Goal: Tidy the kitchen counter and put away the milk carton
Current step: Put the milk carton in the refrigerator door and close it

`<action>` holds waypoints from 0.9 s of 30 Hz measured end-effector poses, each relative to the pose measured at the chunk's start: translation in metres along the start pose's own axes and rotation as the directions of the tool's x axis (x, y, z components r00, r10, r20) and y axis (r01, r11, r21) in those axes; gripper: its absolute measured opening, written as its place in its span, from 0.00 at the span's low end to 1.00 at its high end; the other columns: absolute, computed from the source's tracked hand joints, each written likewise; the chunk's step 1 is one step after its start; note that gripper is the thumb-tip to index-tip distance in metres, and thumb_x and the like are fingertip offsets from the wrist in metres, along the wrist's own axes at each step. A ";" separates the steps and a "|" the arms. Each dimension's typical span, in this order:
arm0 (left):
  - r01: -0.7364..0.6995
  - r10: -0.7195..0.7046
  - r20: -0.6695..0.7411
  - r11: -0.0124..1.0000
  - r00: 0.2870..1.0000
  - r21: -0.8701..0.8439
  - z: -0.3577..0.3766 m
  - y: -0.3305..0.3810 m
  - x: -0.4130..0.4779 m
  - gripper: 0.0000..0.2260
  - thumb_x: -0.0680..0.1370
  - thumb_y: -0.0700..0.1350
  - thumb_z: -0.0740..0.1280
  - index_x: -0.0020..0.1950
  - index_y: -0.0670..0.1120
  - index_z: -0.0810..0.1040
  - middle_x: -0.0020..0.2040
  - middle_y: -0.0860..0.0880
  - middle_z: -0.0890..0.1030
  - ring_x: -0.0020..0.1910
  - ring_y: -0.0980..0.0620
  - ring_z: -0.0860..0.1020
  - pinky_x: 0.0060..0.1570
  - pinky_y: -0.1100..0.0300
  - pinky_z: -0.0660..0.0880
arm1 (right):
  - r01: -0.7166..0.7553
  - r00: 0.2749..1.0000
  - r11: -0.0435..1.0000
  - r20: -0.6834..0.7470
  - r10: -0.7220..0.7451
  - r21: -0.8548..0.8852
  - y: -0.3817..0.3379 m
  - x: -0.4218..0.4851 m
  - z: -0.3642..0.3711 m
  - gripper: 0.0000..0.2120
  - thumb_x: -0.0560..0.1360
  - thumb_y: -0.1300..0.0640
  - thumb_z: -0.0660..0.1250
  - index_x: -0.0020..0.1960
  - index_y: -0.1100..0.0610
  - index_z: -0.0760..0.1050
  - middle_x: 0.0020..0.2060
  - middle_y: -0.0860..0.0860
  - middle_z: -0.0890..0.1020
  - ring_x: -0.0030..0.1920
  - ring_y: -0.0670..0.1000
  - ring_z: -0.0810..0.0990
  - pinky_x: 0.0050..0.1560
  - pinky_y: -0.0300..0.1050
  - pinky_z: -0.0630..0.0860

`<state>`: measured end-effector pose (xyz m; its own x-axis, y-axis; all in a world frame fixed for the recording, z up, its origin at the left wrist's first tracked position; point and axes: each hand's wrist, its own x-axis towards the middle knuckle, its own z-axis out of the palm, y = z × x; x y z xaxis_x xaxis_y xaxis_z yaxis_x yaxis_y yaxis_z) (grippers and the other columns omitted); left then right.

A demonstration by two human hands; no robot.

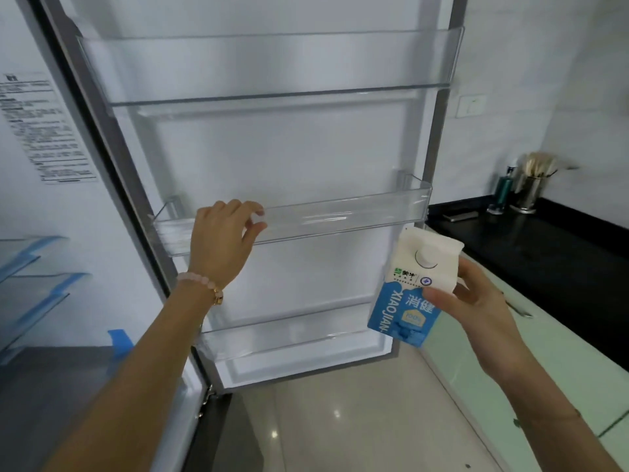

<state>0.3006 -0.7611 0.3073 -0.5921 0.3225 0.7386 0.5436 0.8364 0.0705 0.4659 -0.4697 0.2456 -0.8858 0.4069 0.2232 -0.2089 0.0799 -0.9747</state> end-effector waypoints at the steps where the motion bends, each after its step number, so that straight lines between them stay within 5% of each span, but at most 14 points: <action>1: 0.002 -0.002 -0.004 1.000 1.000 -0.001 0.002 -0.001 0.001 0.08 0.76 0.48 0.65 0.52 0.47 0.79 0.41 0.49 0.82 0.41 0.46 0.77 0.48 0.54 0.65 | -0.010 1.000 1.000 -0.005 0.010 -0.012 0.002 0.005 0.002 0.30 0.63 0.58 0.76 0.64 0.51 0.72 0.59 0.50 0.80 0.61 0.53 0.77 0.54 0.49 0.77; 4: -0.015 0.015 -0.019 1.000 1.000 0.009 0.008 -0.003 0.002 0.07 0.76 0.49 0.65 0.52 0.48 0.79 0.40 0.50 0.82 0.41 0.47 0.77 0.47 0.58 0.61 | -0.048 0.999 0.998 0.012 0.048 -0.033 0.011 0.021 0.007 0.33 0.61 0.53 0.75 0.65 0.51 0.71 0.60 0.51 0.79 0.62 0.55 0.76 0.52 0.49 0.79; 9: -0.037 0.038 -0.036 0.999 0.999 0.028 0.012 -0.005 0.003 0.09 0.76 0.50 0.64 0.51 0.48 0.78 0.39 0.50 0.81 0.38 0.47 0.77 0.44 0.59 0.59 | -0.110 0.988 0.994 0.106 0.110 -0.003 0.024 0.054 0.009 0.25 0.71 0.67 0.70 0.65 0.54 0.70 0.53 0.46 0.81 0.58 0.53 0.78 0.34 0.32 0.79; 17: -0.004 0.005 -0.022 0.999 1.000 0.051 0.011 -0.001 0.002 0.13 0.76 0.52 0.60 0.54 0.48 0.78 0.39 0.50 0.81 0.38 0.46 0.77 0.46 0.54 0.65 | -0.131 0.958 0.991 0.258 0.124 0.007 0.046 0.110 0.009 0.30 0.68 0.71 0.71 0.66 0.54 0.69 0.59 0.51 0.80 0.60 0.52 0.77 0.45 0.36 0.81; 22: 0.018 -0.017 -0.010 0.997 1.000 0.072 0.010 0.004 0.003 0.13 0.76 0.53 0.59 0.54 0.48 0.77 0.39 0.50 0.81 0.38 0.45 0.78 0.47 0.55 0.62 | -0.147 0.930 0.989 0.344 0.127 0.033 0.064 0.137 0.009 0.35 0.67 0.73 0.71 0.68 0.50 0.67 0.63 0.54 0.76 0.66 0.54 0.73 0.59 0.52 0.78; 27: 0.038 -0.037 -0.008 0.996 0.999 0.083 0.009 0.007 0.004 0.12 0.76 0.51 0.62 0.54 0.47 0.78 0.40 0.49 0.81 0.40 0.44 0.78 0.48 0.54 0.62 | -0.138 0.905 0.981 0.385 0.182 -0.138 0.076 0.150 0.016 0.31 0.67 0.71 0.72 0.63 0.49 0.67 0.57 0.48 0.77 0.66 0.53 0.73 0.53 0.41 0.79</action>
<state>0.2968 -0.7504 0.3045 -0.6070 0.2872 0.7410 0.4696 0.8818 0.0430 0.3102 -0.4173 0.2055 -0.9990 0.0320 0.0299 -0.0248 0.1480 -0.9887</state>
